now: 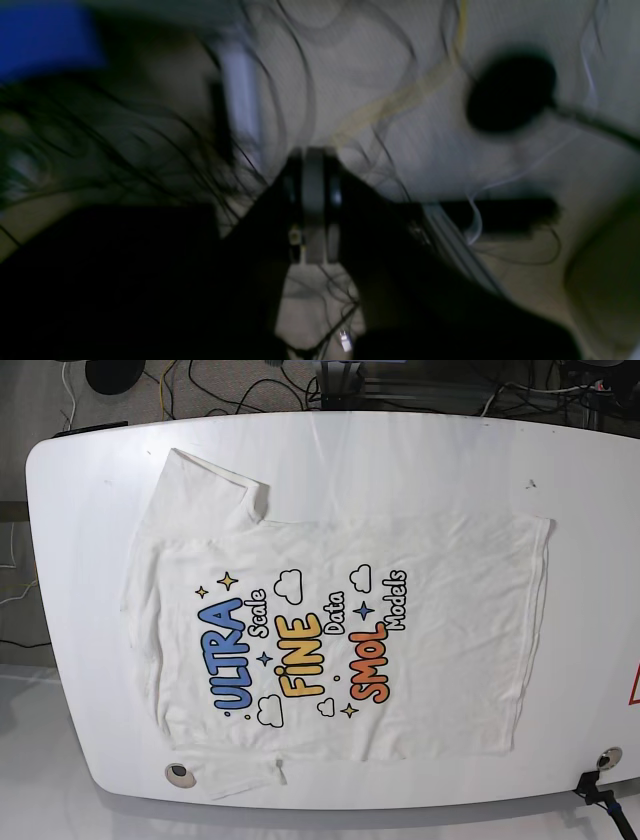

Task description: Fold the T-shirt properly

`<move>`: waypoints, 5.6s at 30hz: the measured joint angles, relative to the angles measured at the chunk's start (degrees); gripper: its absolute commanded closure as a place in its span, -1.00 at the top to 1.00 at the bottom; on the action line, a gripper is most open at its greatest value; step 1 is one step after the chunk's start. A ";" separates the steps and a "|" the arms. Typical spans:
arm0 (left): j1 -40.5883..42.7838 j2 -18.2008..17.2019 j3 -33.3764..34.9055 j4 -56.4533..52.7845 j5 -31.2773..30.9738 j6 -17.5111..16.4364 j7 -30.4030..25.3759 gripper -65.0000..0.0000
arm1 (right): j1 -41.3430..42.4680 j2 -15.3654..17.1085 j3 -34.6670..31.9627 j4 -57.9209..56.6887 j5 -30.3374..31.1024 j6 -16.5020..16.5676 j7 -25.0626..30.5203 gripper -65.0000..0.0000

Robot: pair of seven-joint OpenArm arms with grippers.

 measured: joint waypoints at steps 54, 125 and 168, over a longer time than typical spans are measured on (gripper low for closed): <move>-9.57 -7.10 -9.09 38.93 -7.06 -10.51 17.64 -0.69 | 13.22 -7.93 39.01 48.76 29.79 22.01 -32.61 -1.00; -24.50 -5.27 -16.72 35.98 -10.49 -10.36 28.48 -0.39 | 22.34 0.46 46.07 30.91 25.44 30.51 -46.27 -0.19; -26.27 -4.68 -16.72 35.36 -10.27 -10.27 30.34 -0.41 | 37.97 7.87 31.76 14.49 20.98 29.75 -49.55 -0.22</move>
